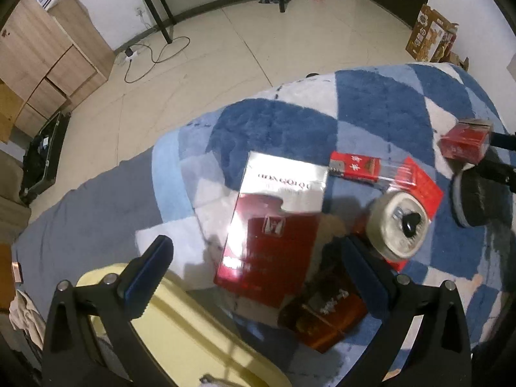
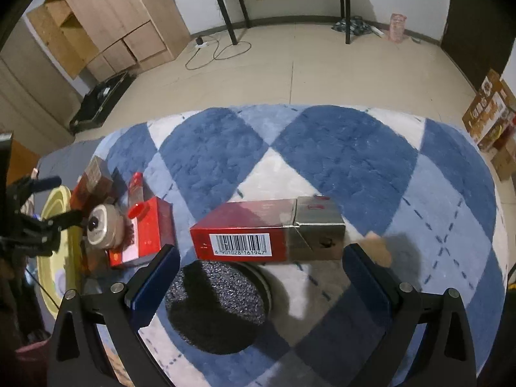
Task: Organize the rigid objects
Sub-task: 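Grasp the red cigarette pack with the left tool while the right tool grasps the red-silver barcode box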
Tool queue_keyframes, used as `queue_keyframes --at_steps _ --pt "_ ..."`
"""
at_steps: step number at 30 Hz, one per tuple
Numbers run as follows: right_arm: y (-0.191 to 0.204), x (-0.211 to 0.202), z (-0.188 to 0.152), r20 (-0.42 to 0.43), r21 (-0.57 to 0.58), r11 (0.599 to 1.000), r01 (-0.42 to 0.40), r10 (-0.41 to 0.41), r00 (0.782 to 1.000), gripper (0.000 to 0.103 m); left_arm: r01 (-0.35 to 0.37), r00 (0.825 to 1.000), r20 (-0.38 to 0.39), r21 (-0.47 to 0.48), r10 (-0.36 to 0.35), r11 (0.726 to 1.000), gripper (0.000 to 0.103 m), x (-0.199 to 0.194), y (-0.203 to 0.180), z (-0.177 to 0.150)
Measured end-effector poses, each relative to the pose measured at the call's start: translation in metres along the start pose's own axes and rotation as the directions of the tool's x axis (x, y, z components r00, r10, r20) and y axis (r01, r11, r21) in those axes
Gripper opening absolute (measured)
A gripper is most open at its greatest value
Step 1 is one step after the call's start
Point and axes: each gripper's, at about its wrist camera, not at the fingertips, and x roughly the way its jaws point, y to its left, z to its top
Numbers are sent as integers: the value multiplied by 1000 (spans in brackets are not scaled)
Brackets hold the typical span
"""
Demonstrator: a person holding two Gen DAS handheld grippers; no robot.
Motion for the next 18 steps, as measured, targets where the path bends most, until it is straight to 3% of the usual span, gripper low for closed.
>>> queue_keyframes --at_steps 6,8,11,18 --pt "0 15 5 -1 -8 1000 11 -11 1000 103 17 1000 11 -30 -16 999 99 19 5 8" --pt "2 21 8 -9 -28 999 27 -27 1000 102 41 999 22 -43 -40 998 79 22 7 7" --pt "4 25 10 7 -51 998 39 -38 999 94 122 991 64 -90 -117 988 60 16 13 4" --pt "-1 6 0 87 -53 998 27 -22 996 93 186 976 144 -161 -163 969 60 -17 24 -4"
